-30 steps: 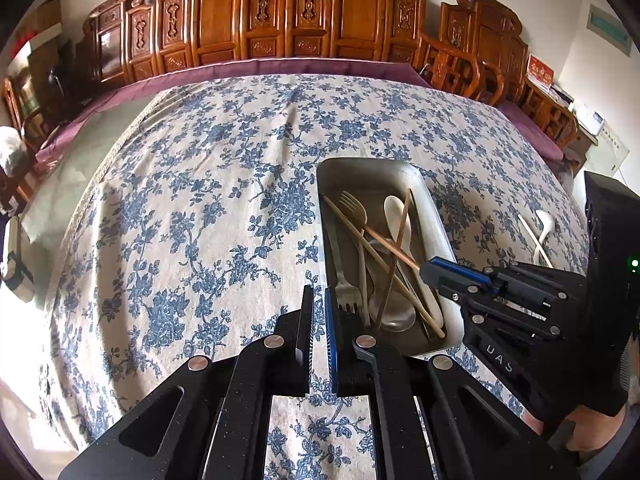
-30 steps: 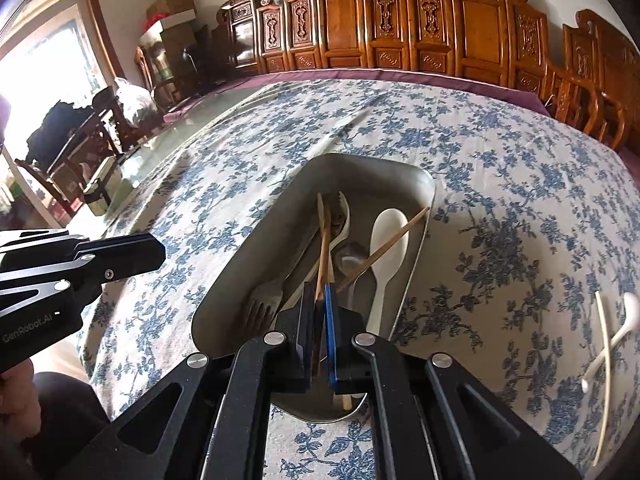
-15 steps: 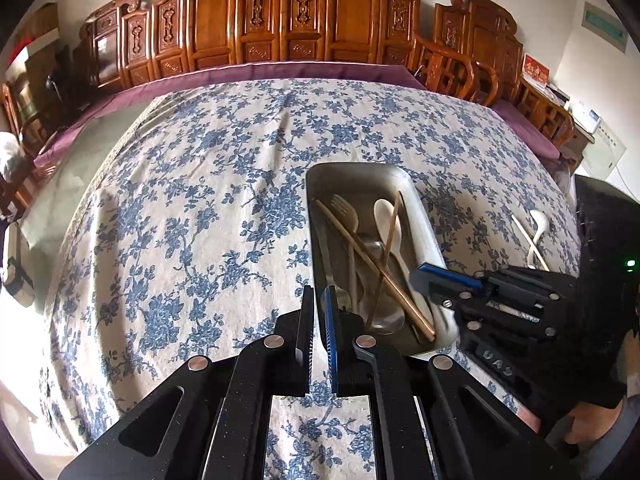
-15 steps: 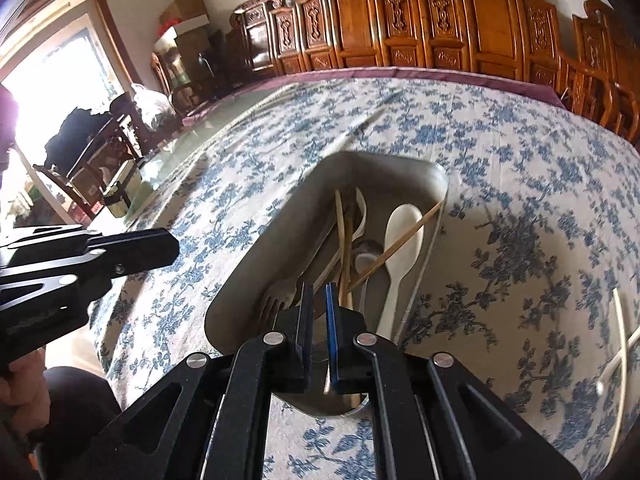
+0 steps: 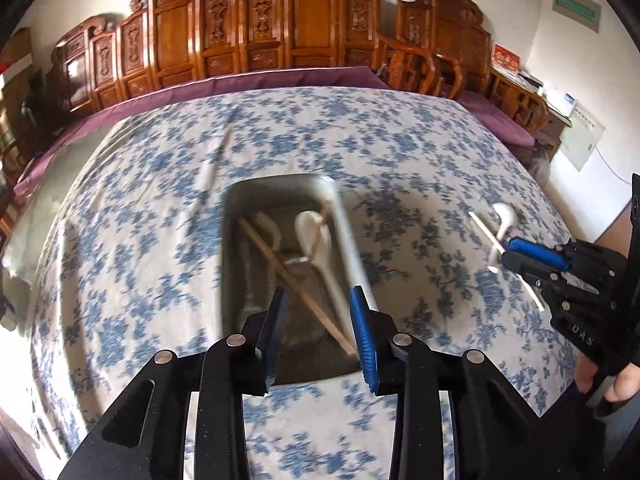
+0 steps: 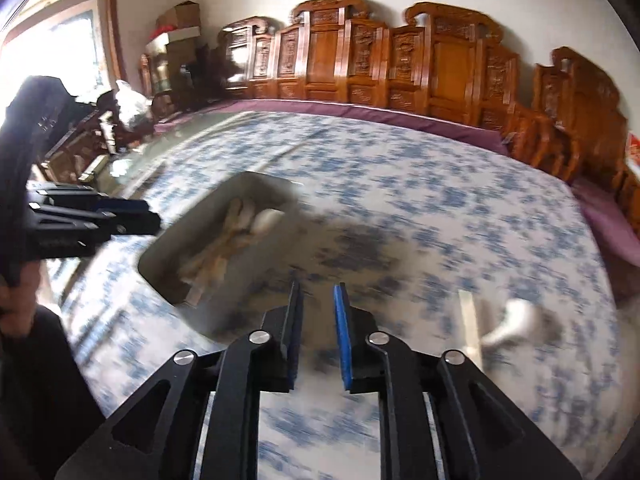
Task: Organize utensils
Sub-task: 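Move both open tools back toward the remaining white spoon and chopstick, then grasp the pale chopstick with the right tool while the left tool approaches the white spoon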
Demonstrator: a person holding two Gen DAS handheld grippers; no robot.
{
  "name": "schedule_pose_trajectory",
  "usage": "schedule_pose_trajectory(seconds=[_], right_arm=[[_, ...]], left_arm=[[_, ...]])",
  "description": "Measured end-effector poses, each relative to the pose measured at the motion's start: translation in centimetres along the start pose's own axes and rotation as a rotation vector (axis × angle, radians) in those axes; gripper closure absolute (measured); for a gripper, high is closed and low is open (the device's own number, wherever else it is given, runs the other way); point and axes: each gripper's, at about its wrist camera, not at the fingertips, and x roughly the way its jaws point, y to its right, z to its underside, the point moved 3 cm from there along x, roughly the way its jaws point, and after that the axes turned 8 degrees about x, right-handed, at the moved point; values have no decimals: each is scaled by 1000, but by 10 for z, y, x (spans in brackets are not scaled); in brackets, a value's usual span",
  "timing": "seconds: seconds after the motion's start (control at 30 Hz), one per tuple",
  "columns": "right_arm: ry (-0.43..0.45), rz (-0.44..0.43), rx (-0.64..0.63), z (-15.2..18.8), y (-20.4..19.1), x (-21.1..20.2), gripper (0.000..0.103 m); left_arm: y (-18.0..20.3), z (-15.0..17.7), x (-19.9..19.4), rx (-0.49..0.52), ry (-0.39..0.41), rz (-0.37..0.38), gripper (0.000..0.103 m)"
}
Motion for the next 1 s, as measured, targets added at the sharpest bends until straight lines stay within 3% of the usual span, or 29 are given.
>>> schedule_pose_trajectory(seconds=[0.17,0.37,0.67,0.83,1.0], right_arm=[[28,80,68,12,55,-12,75],[19,130,153,30,101,-8,70],[-57,204,171,46,139,9,70],[-89,179,209,51,148,15,70],[-144,143,163,56,134,31,70]], left_arm=[[33,-13,10,45,0,28,61],[64,-22,24,89,-6,55,55],[107,-33,56,134,-39,112,55],[127,-33,73,157,-60,133,55],[137,-28,82,162,-77,147,55]])
